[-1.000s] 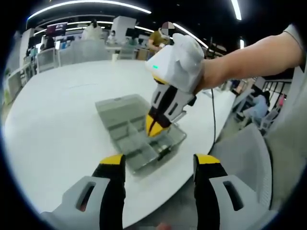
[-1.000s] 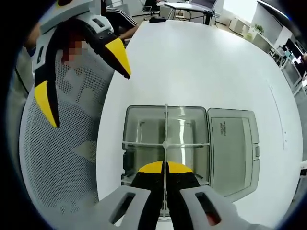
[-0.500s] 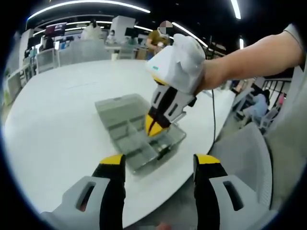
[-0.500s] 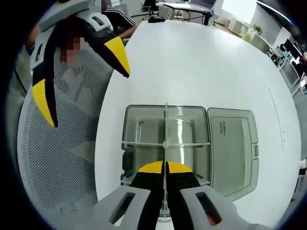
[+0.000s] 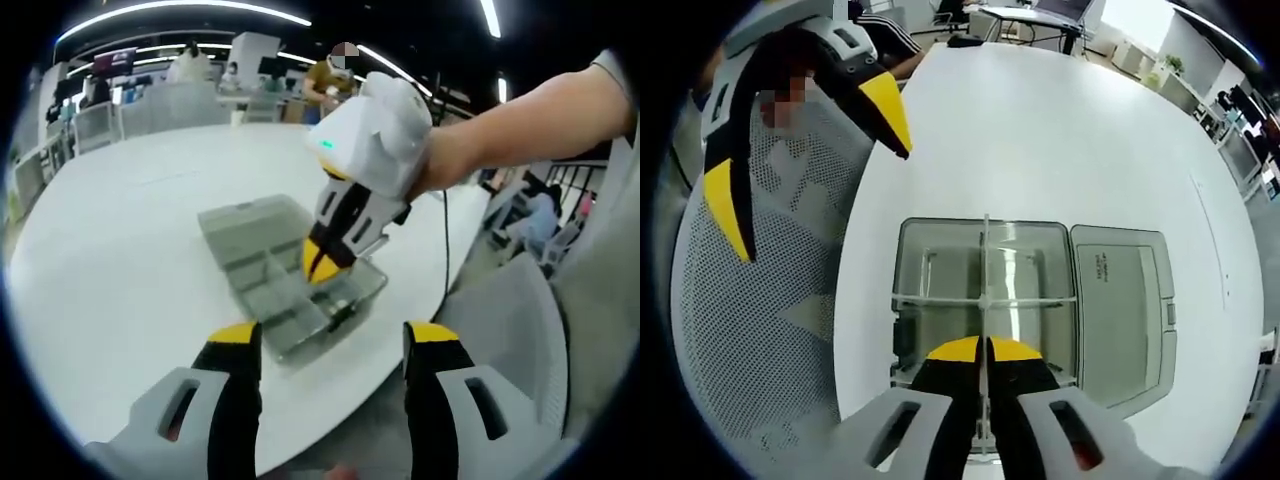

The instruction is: Insert the divider into the dual guide fixture by aligning both edges with the guide slots and pushing it downward to the bottom, including one-sided entry, uneven engagement, binding, and posture correction.

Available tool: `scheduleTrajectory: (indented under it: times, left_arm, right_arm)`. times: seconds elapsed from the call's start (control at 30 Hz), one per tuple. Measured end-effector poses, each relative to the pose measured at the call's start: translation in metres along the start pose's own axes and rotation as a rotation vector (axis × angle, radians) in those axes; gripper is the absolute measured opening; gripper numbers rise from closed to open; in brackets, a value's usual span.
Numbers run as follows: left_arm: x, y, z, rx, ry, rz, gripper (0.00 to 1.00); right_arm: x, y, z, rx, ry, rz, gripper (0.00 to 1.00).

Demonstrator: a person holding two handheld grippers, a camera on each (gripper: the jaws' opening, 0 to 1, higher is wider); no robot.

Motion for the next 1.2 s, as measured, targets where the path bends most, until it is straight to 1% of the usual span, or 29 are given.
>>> scheduleTrajectory:
  times: [0.23,0.5,0.7,1.2]
  left_arm:
    - [0.000,0.001,0.002,-0.002,-0.001,-0.002,0.55]
    - [-0.003,0.000,0.003,-0.008,-0.004,-0.007,0.55]
    - [-0.003,0.000,0.003,-0.010,-0.008,-0.010,0.55]
    - [-0.007,-0.002,0.003,-0.018,-0.022,-0.025,0.55]
  right_arm:
    - [-0.005,-0.002,-0.002,0.001,-0.007,0.003,0.02]
    - [-0.005,0.000,-0.001,-0.009,-0.037,0.028,0.05]
    - [-0.007,0.002,0.001,-0.019,-0.086,0.063,0.08]
    - [-0.010,0.010,-0.001,-0.042,-0.195,0.135,0.17]
Point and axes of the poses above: the point that each gripper's makers call its tool centre point, and the gripper's own axes: y roughly backward along the fingers, z roughly to its right, x roughly out of its top, the point moved 4 cm from there along y, roughly backward along the fingers, and after that the axes turned 4 degrees about -y, right-handed, at the moved point
